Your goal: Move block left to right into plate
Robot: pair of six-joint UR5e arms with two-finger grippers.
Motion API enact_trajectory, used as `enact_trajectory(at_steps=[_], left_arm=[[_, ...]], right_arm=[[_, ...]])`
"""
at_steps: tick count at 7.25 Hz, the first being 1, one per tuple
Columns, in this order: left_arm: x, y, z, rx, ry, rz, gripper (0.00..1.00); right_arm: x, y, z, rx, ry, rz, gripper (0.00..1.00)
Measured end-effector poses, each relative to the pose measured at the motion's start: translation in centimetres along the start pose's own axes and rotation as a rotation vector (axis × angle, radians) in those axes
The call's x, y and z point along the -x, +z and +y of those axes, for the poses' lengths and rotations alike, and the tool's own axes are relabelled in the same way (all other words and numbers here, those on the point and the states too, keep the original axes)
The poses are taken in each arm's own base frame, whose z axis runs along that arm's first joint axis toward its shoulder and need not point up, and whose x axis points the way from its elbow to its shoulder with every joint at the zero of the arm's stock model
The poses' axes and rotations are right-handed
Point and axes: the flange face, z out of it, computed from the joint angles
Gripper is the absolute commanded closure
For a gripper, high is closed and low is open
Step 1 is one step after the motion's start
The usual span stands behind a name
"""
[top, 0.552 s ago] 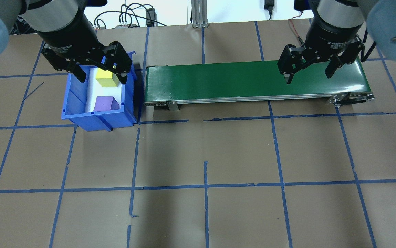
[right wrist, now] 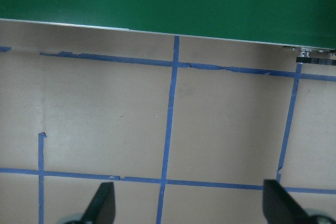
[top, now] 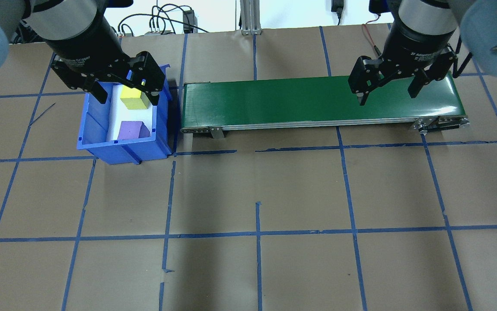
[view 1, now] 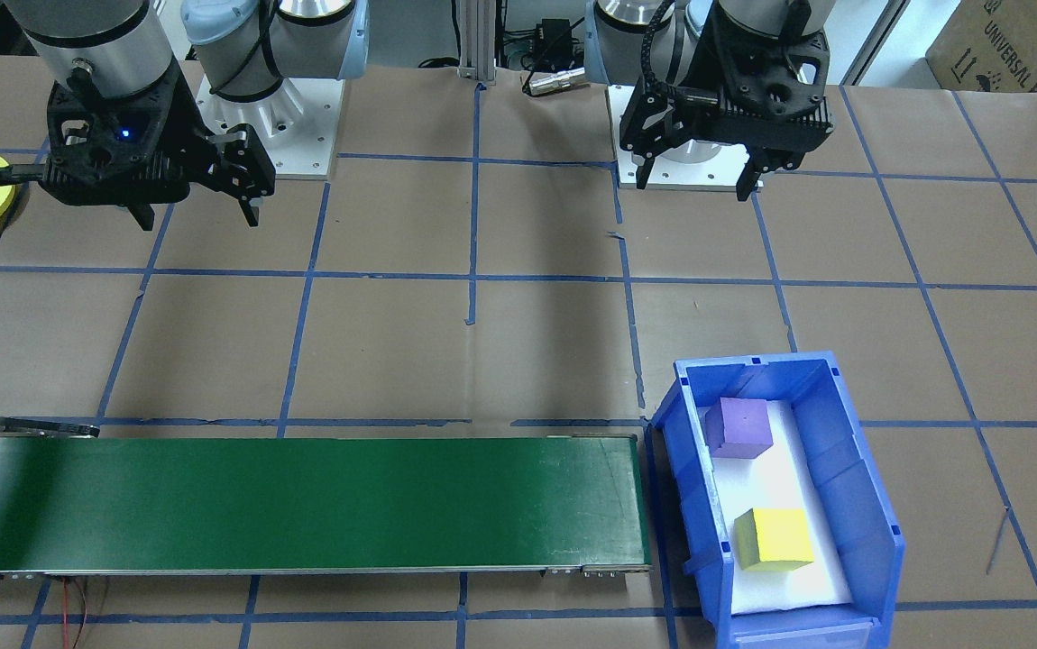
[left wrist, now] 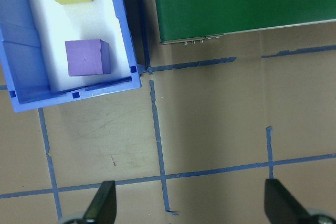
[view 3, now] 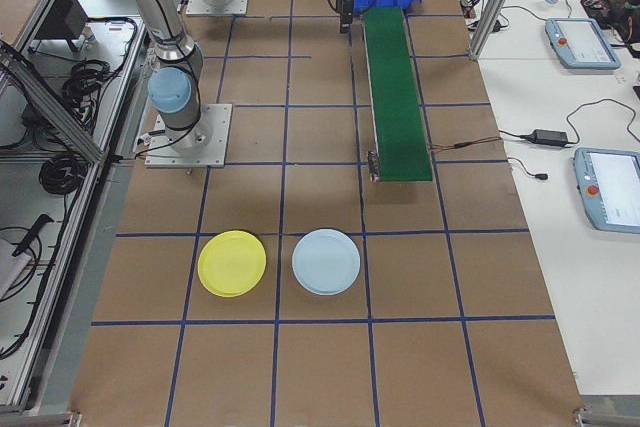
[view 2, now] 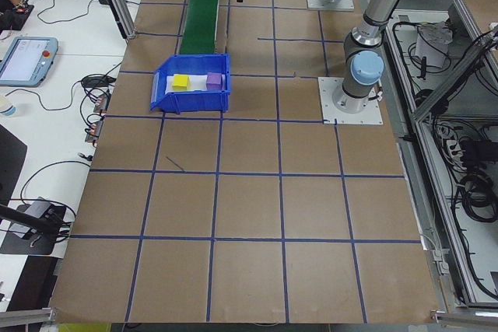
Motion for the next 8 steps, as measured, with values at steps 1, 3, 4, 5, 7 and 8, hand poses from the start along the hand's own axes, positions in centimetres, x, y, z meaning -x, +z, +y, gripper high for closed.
enact_trajectory(at_steps=[1,3,4,5,7,8], left_arm=[[0.9,0.9,-0.7,0.0,0.0,-0.017,0.0],[6.0,3.4,-5.6,-0.018,0.006,-0.028,0.0],[9.2,5.4,-8.3,-0.012,0.031,-0.028,0.0],[11.1,7.2,-10.3,-0.019,0.128,-0.033,0.0],[13.4,11.8,-13.9,-0.028,0.434,-0.041,0.0],[14.8,14.4,-15.4,-0.026,0.585,-0.032,0.0]], right_arm=[[0.0,0.0,0.0,0.0,0.0,0.0,0.0],[0.0,0.0,0.0,0.0,0.0,0.0,0.0],[0.0,0.0,0.0,0.001,0.0,0.0,0.0],[0.0,0.0,0.0,0.001,0.0,0.0,0.0],[0.0,0.1,-0.1,0.0,-0.001,0.0,0.0],[0.0,0.0,-0.1,-0.002,-0.001,0.001,0.0]])
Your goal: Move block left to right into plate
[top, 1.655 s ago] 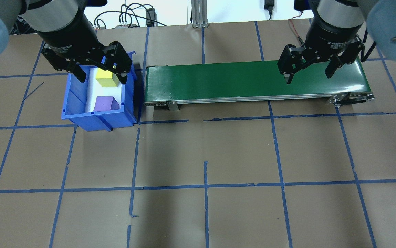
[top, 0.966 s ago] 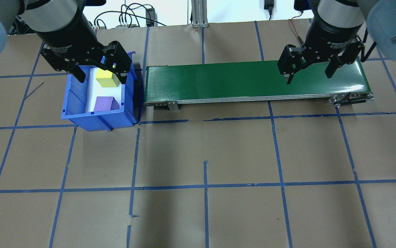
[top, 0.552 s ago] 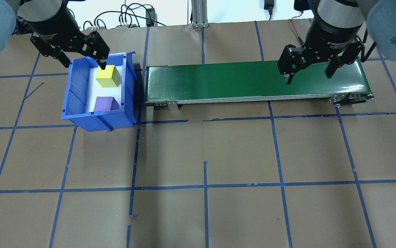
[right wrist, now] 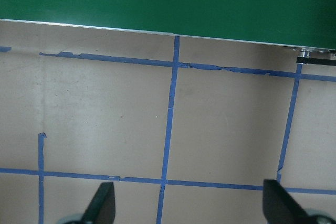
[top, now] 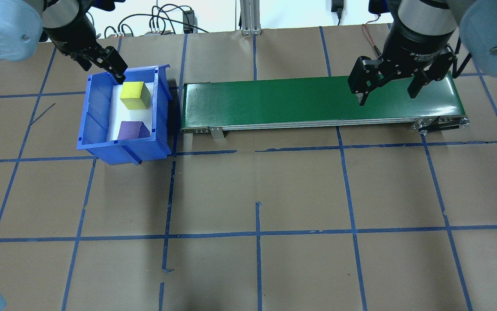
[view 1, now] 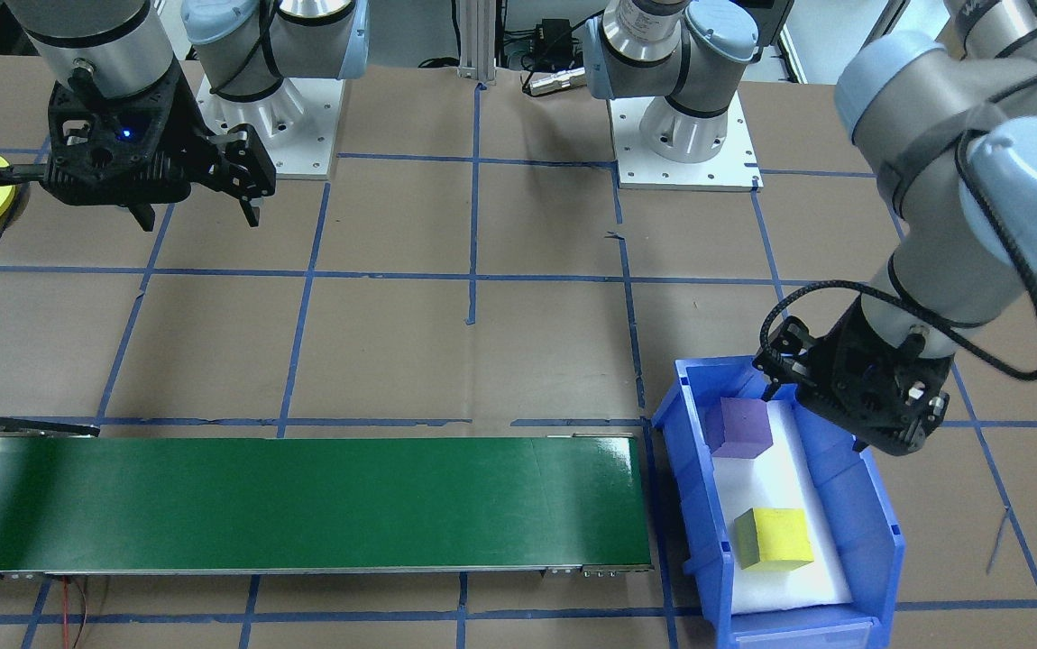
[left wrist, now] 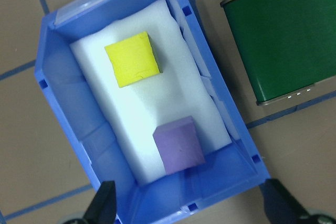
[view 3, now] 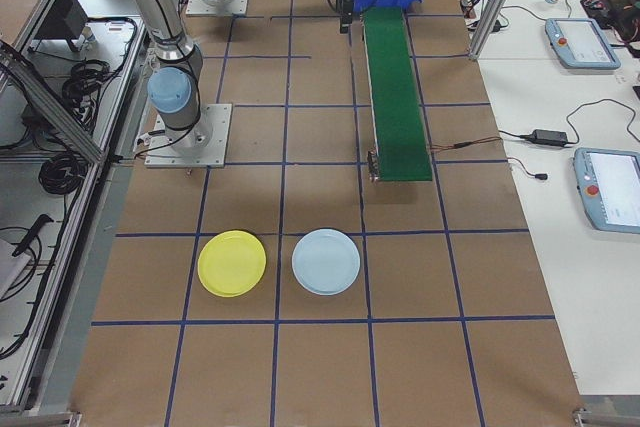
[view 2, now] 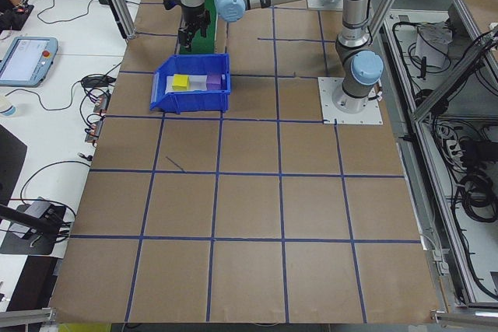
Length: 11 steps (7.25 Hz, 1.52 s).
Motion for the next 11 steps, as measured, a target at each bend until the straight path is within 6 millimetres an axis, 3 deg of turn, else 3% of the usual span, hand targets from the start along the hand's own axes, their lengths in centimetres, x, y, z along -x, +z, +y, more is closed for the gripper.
enact_trajectory(at_steps=[3,5,9,10,11], left_arm=[[3.8,6.3,-1.1,-0.042,0.288,0.01,0.0],[4.9,10.4,-2.1,-0.046,0.475,0.01,0.0],[6.4,15.9,-3.3,-0.02,0.692,0.076,0.01],[6.4,17.1,-3.4,-0.014,0.728,0.095,0.24],[6.5,17.8,-3.5,-0.013,0.761,0.103,0.53]], right_arm=[[0.0,-0.1,0.0,-0.005,-0.001,0.002,0.0],[0.0,-0.1,0.0,-0.005,-0.001,0.002,0.0],[-0.1,-0.1,0.0,-0.005,0.0,0.002,0.0],[-0.1,-0.1,0.0,-0.005,0.0,0.002,0.0],[0.0,-0.1,0.0,-0.005,0.0,0.002,0.0]])
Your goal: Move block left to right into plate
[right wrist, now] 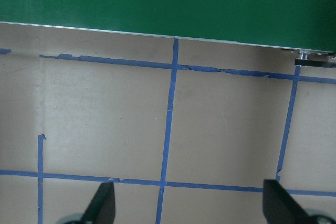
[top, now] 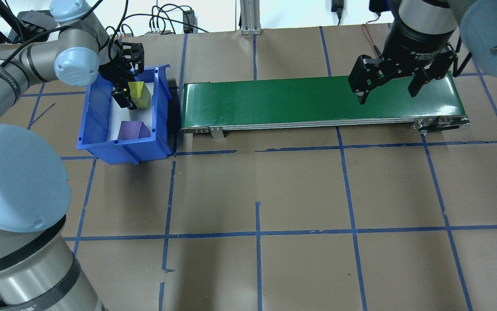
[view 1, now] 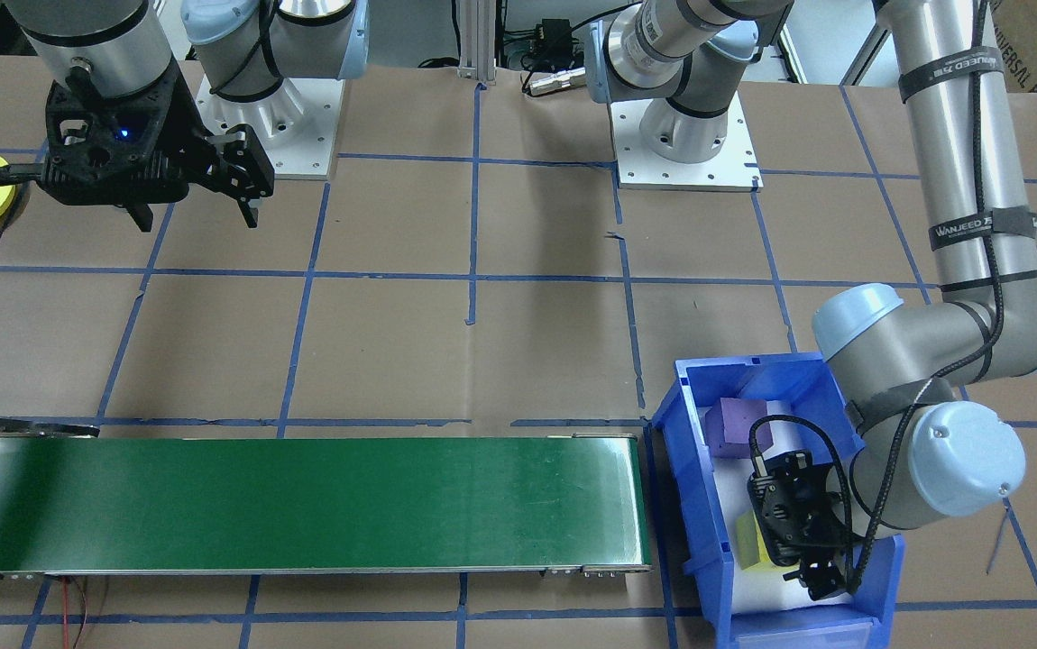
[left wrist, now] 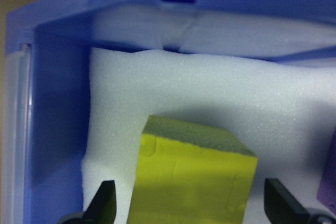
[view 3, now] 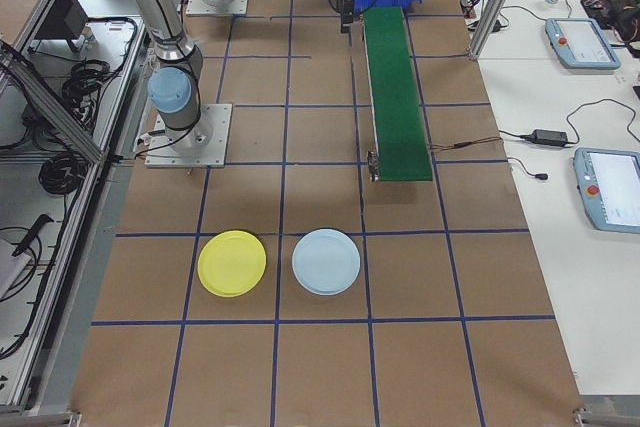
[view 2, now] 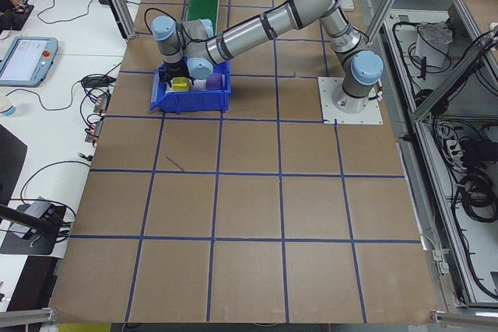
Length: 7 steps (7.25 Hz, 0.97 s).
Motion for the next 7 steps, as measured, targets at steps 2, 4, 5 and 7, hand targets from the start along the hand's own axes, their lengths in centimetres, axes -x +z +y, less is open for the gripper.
enact_trajectory(at_steps=[2,4,5,7], left_arm=[[0.2,0.0,0.0,-0.003,0.025,-0.014,0.61],[-0.3,-3.8,-0.4,-0.006,0.028,-0.055,0.62],[-1.7,-7.9,-1.4,-0.009,0.028,-0.073,0.62],[-5.7,-14.0,-7.6,-0.015,0.04,-0.09,0.62]], right_arm=[[0.0,0.0,0.0,0.001,0.0,0.0,0.0],[0.0,0.0,0.0,0.001,0.0,0.0,0.0],[0.0,0.0,0.0,0.0,0.0,0.0,0.0],[0.1,0.0,0.0,0.0,-0.001,0.0,0.0]])
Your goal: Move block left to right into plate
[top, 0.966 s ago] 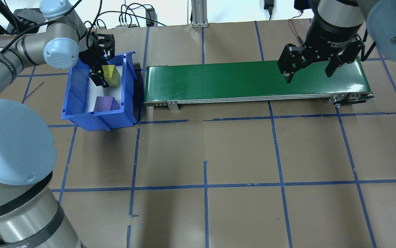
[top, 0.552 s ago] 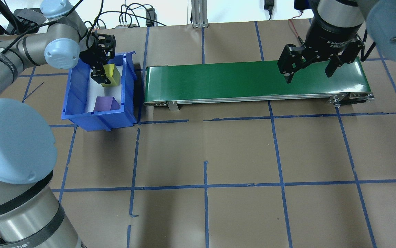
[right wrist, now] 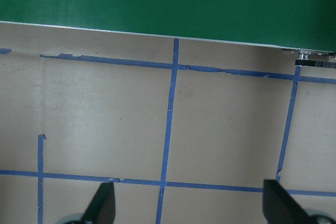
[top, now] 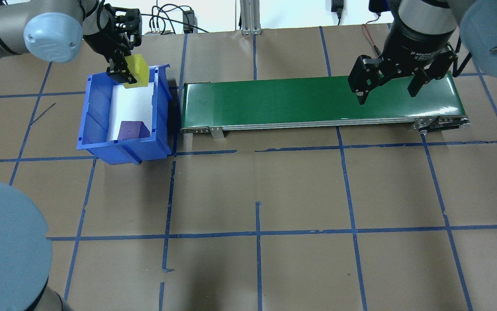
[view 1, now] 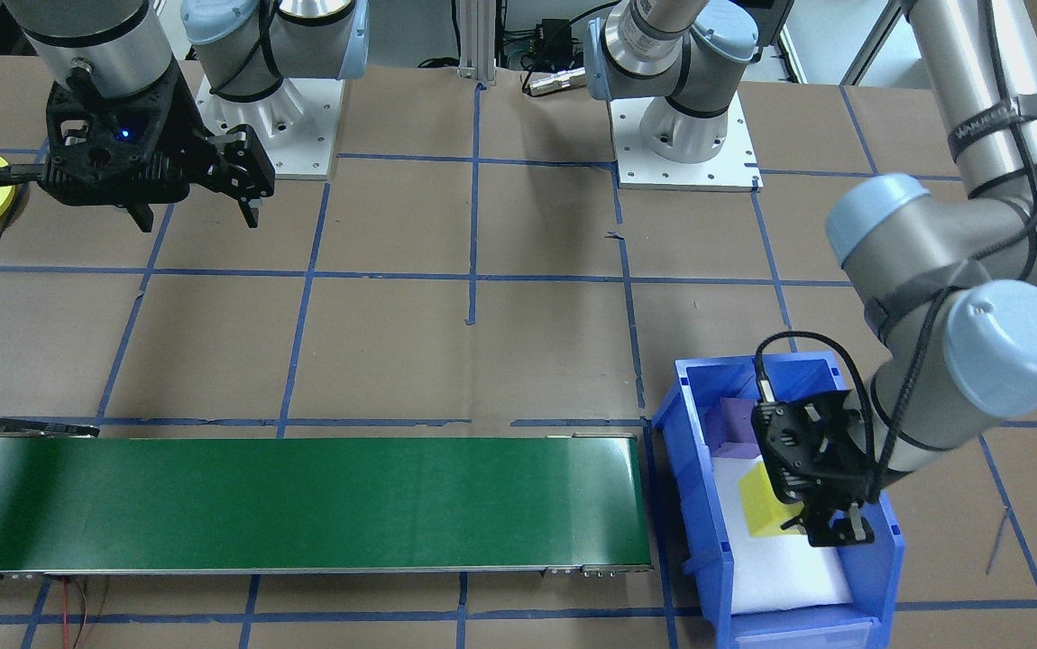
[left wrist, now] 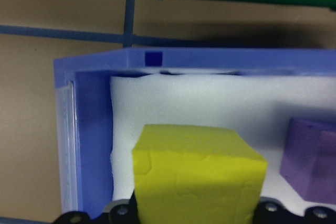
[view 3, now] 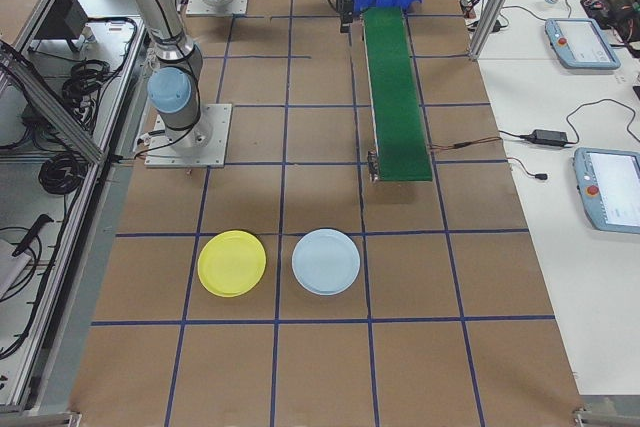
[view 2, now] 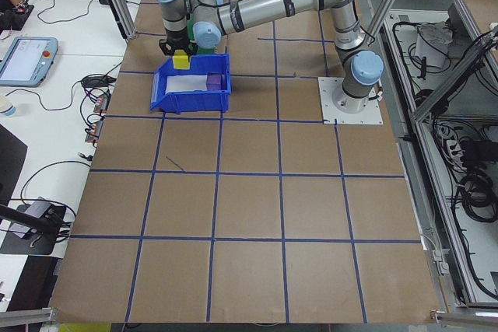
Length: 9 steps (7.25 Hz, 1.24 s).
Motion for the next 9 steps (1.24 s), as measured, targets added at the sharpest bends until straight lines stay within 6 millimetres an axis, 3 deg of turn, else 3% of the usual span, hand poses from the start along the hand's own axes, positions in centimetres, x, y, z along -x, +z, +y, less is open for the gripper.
enact_trajectory(at_steps=[1,2,4,5,6,8,9], left_arm=[[-1.2,0.0,-3.9,0.0,0.027,0.013,0.64],[-2.0,1.8,-7.3,0.015,0.059,0.041,0.67],[-2.8,6.2,-11.6,0.057,0.098,0.091,0.7],[-3.0,7.3,-12.9,0.063,0.103,0.095,0.72],[-3.0,7.8,-13.5,0.06,0.105,0.087,0.54],[-2.8,7.9,-13.8,0.054,0.105,0.067,0.07],[-2.8,7.9,-13.9,0.052,0.105,0.065,0.06]], right_arm=[[0.0,0.0,0.0,0.0,0.0,0.0,0.0],[0.0,0.0,0.0,0.0,0.0,0.0,0.0],[0.0,0.1,-0.1,0.001,0.0,0.0,0.0],[-0.1,0.1,-0.1,0.001,0.0,0.0,0.0],[-0.1,0.1,-0.1,0.001,0.0,0.0,0.0],[-0.1,0.0,-0.1,0.0,0.0,0.0,0.0],[-0.1,0.0,-0.1,0.0,0.0,0.0,0.0]])
